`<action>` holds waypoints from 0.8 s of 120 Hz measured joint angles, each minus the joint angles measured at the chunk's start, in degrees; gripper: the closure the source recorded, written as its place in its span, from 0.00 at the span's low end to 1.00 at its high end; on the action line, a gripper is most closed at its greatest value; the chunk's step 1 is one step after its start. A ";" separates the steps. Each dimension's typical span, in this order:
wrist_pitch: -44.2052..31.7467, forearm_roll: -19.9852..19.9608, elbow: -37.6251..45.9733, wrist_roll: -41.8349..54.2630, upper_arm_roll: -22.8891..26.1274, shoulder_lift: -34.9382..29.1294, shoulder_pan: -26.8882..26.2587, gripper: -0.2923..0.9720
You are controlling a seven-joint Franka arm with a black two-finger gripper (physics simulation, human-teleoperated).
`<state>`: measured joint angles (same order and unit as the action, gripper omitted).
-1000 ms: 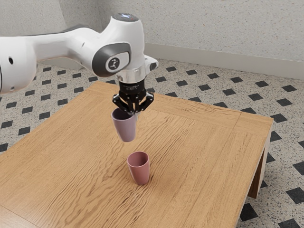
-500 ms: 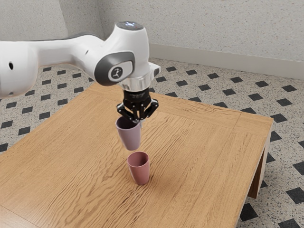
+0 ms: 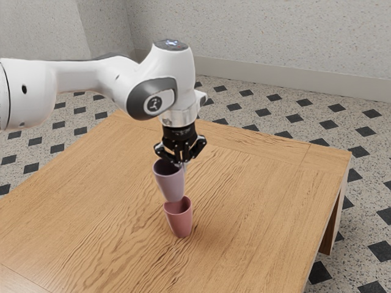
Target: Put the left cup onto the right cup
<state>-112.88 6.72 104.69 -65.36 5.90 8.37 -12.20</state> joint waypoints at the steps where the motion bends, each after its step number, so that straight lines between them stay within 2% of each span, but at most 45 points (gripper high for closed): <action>1: -0.05 0.00 0.01 -0.06 0.00 0.06 0.00 0.85; 96: -2.68 -0.50 1.42 -3.24 -0.09 1.96 0.17 0.85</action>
<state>-115.56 6.22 106.12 -68.60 5.81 10.33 -12.03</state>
